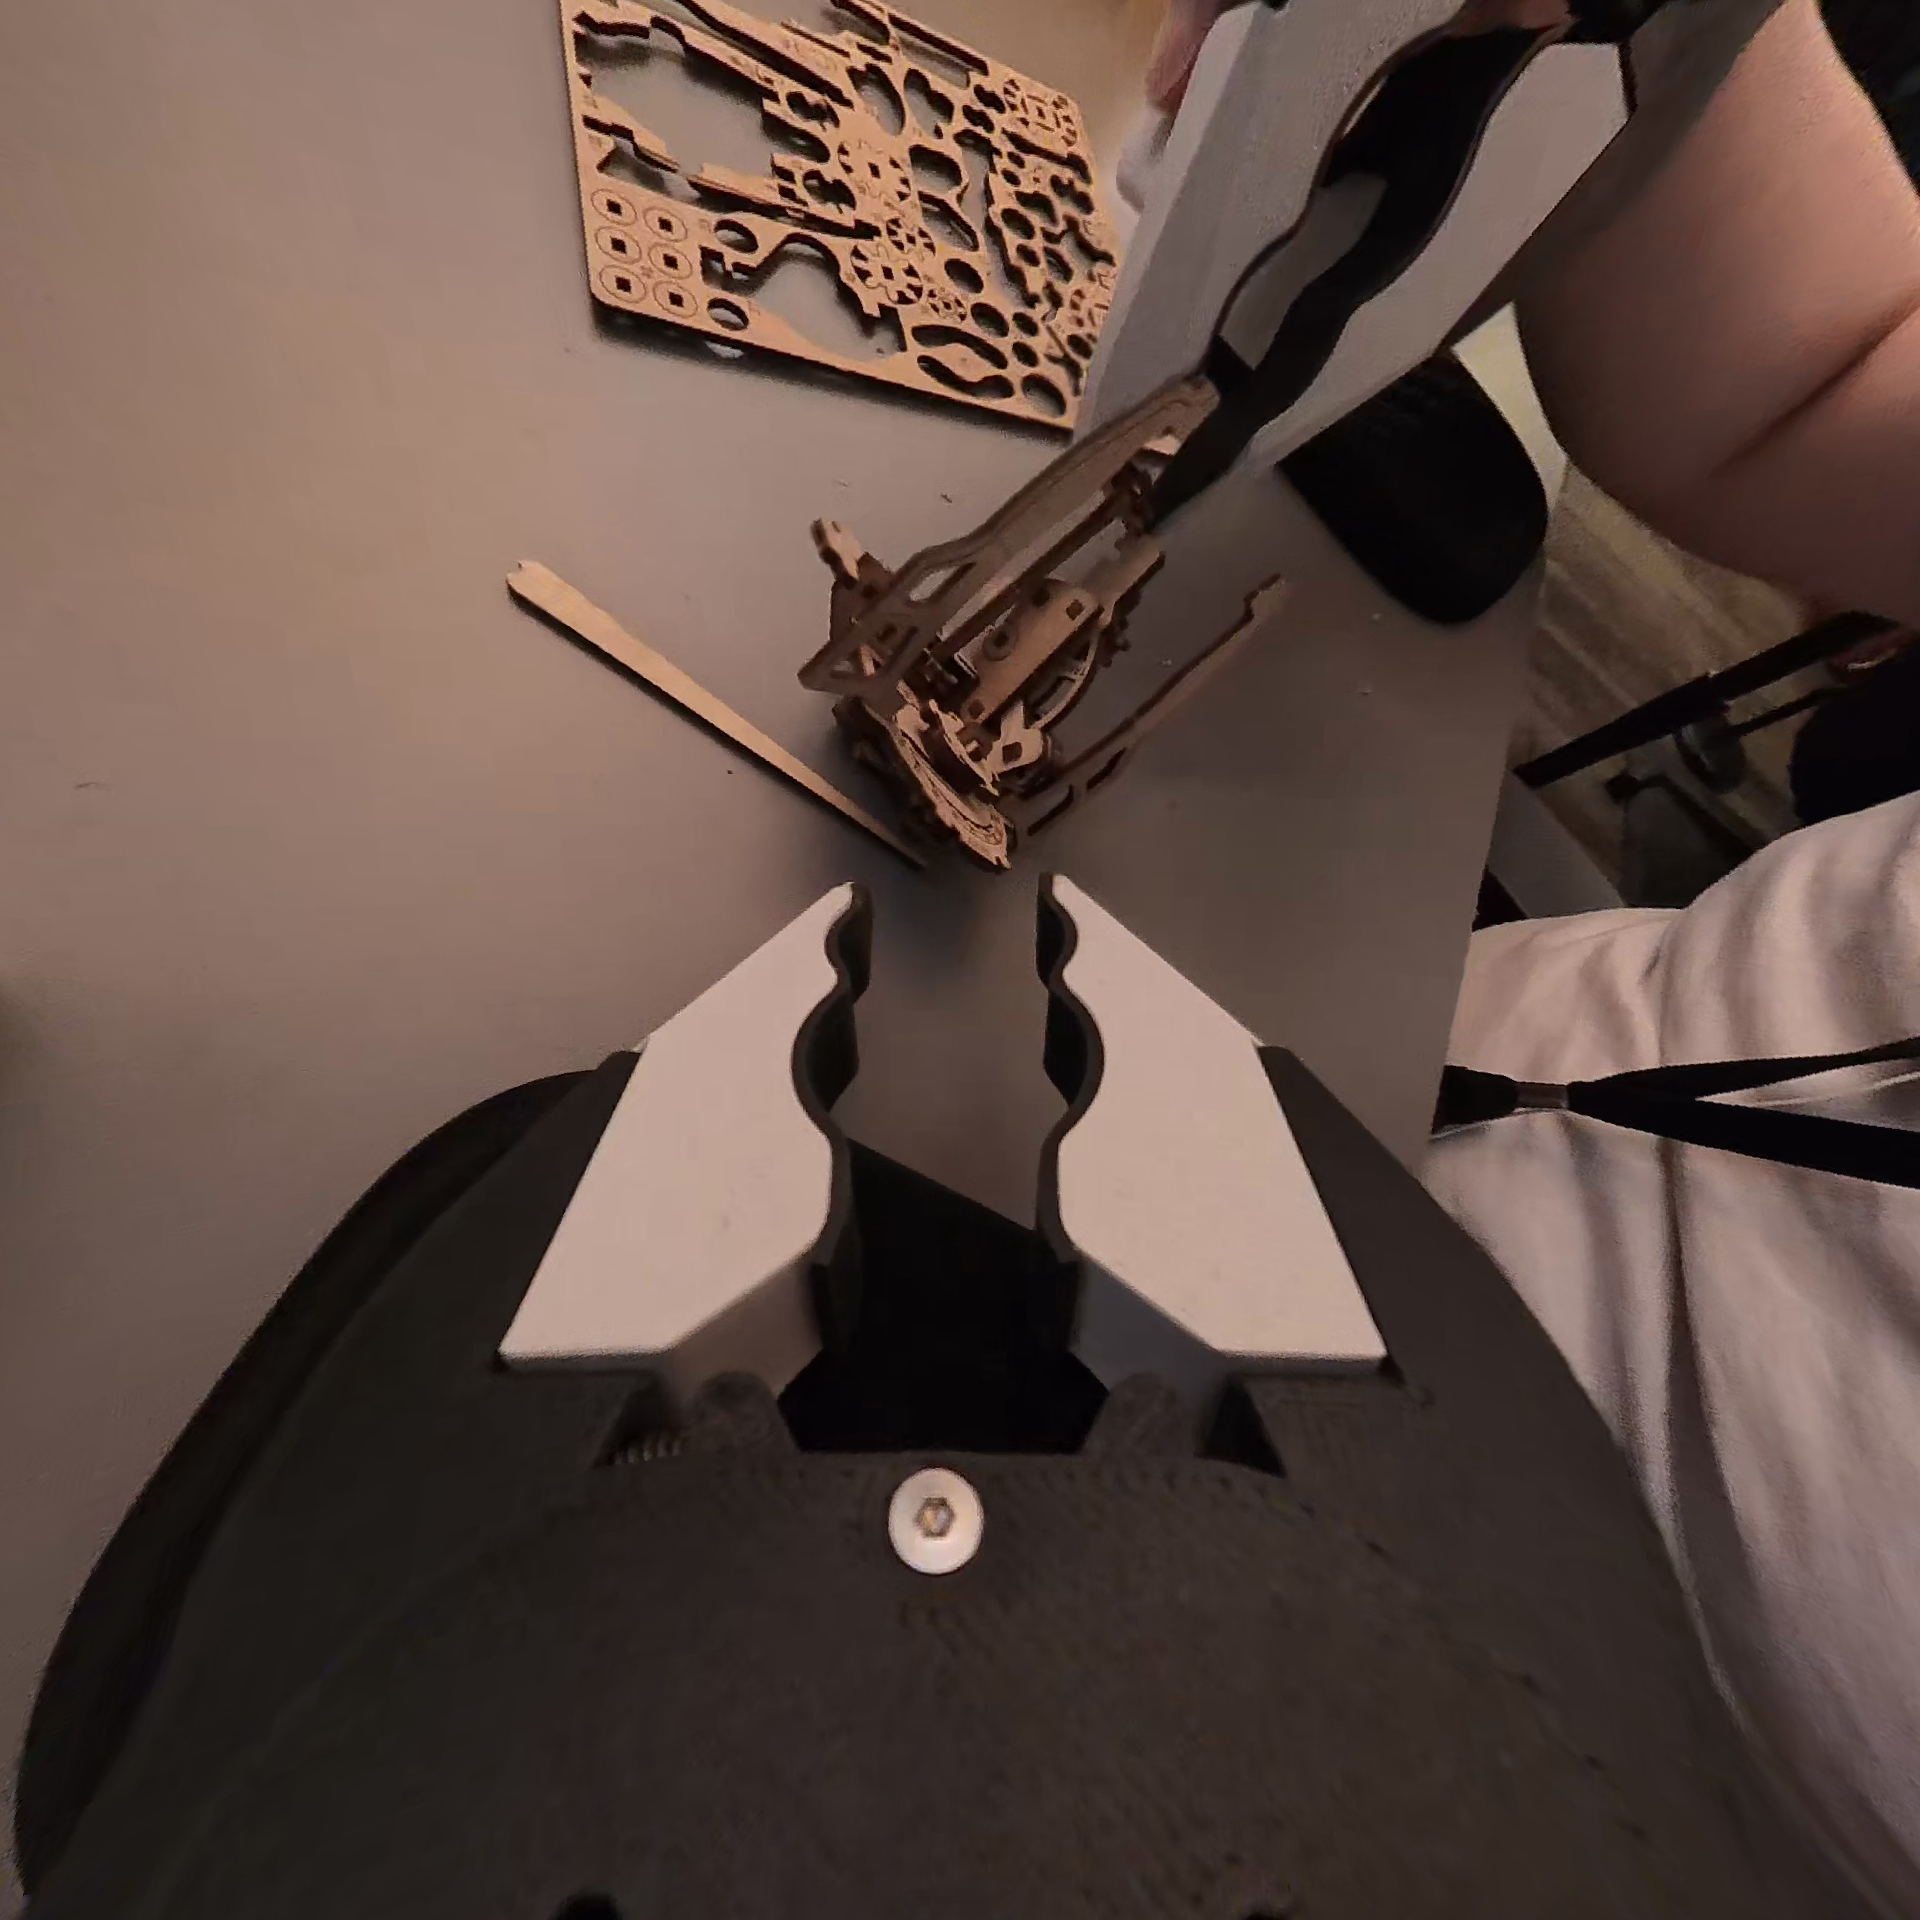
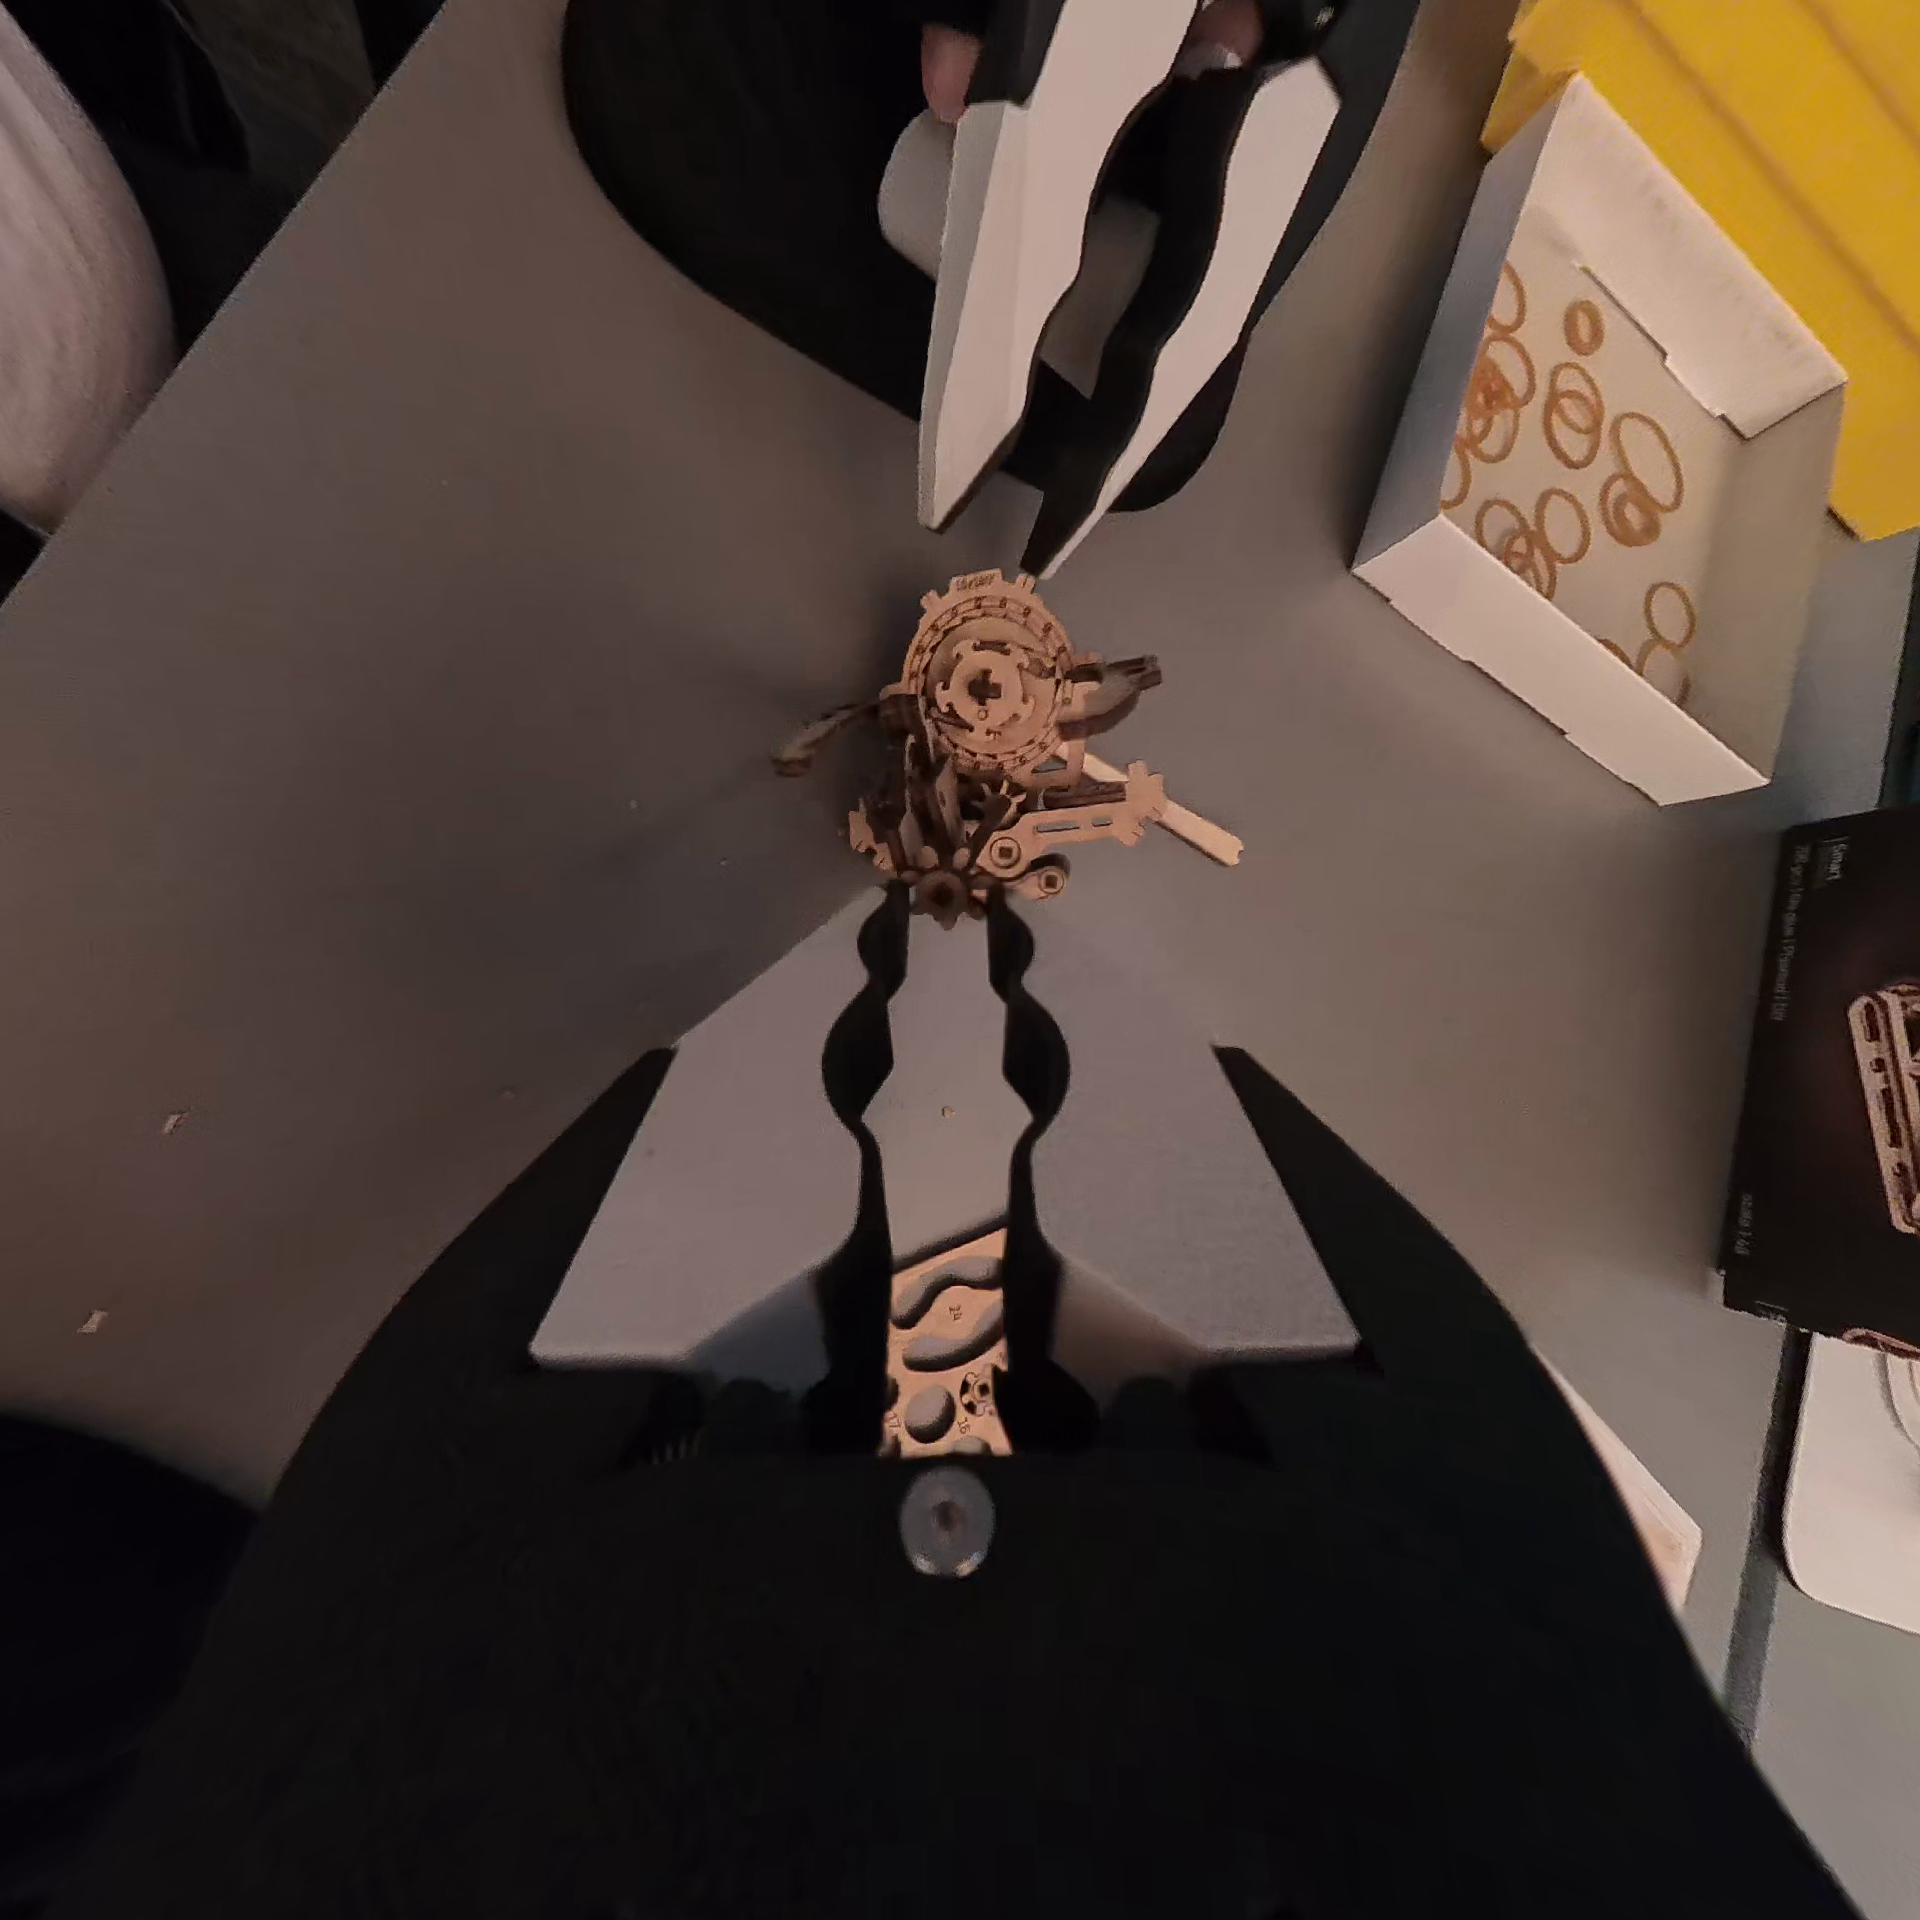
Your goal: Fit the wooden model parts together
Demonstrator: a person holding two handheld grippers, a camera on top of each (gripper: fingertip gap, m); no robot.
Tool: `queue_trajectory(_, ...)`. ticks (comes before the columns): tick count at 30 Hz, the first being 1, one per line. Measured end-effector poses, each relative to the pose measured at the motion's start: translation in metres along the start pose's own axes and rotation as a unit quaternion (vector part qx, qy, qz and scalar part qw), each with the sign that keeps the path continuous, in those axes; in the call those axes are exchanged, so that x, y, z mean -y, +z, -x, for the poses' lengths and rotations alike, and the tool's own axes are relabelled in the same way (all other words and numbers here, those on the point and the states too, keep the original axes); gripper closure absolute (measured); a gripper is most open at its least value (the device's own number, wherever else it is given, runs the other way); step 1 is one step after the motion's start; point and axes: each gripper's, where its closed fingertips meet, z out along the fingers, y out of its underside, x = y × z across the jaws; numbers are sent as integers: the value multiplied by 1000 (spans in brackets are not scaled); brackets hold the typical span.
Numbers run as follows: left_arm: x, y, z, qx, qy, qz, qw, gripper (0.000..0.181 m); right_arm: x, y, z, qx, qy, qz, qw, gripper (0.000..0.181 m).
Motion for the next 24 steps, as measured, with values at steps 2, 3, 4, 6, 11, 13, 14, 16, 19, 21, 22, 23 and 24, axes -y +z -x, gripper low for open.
queue_trajectory(2, -1, 1, -2, 2, 2, 5, 1000, 151, -1, 0, -1, 3, 15, 4, 1000, 168)
queue_trajectory(3, 0, 2, -3, -2, 2, 7, 1000, 152, -2, -1, -3, 2, 25, 3, 1000, 168)
queue_trajectory(4, 0, 3, -4, -5, 2, 9, 1000, 153, -3, -1, -3, 4, 39, -3, 999, 168)
queue_trajectory(6, 1, 4, -5, -9, 5, 9, 1000, 153, -6, -1, -4, 9, 85, -25, 996, 168)
queue_trajectory(11, 14, 11, -1, -3, 0, -21, 1000, 152, -19, -7, -16, 1, 236, -104, 966, 169)
queue_trajectory(13, 22, 17, 1, 11, 4, -35, 999, 152, -21, -10, -17, 12, 289, -135, 948, 169)
queue_trajectory(14, 24, 19, 5, 31, 10, -35, 999, 151, -22, -11, -18, 15, 308, -146, 940, 169)
queue_trajectory(16, 31, 20, 18, 83, 20, -41, 996, 151, -24, -12, -17, 19, 330, -154, 931, 169)
queue_trajectory(19, 36, 26, 14, 71, 14, -46, 996, 153, -24, -11, -13, 10, 328, -153, 932, 169)
queue_trajectory(21, 35, 28, 15, 63, -4, -42, 997, 155, -21, -10, -10, 6, 315, -151, 937, 169)
queue_trajectory(22, 36, 28, 17, 65, -11, -45, 997, 161, -20, -10, -9, 3, 309, -150, 939, 169)
queue_trajectory(23, 38, 28, 17, 60, -13, -48, 997, 161, -18, -10, -8, 2, 304, -151, 941, 169)
queue_trajectory(24, 39, 28, 15, 55, -7, -50, 997, 161, -17, -10, -7, 1, 301, -152, 942, 169)
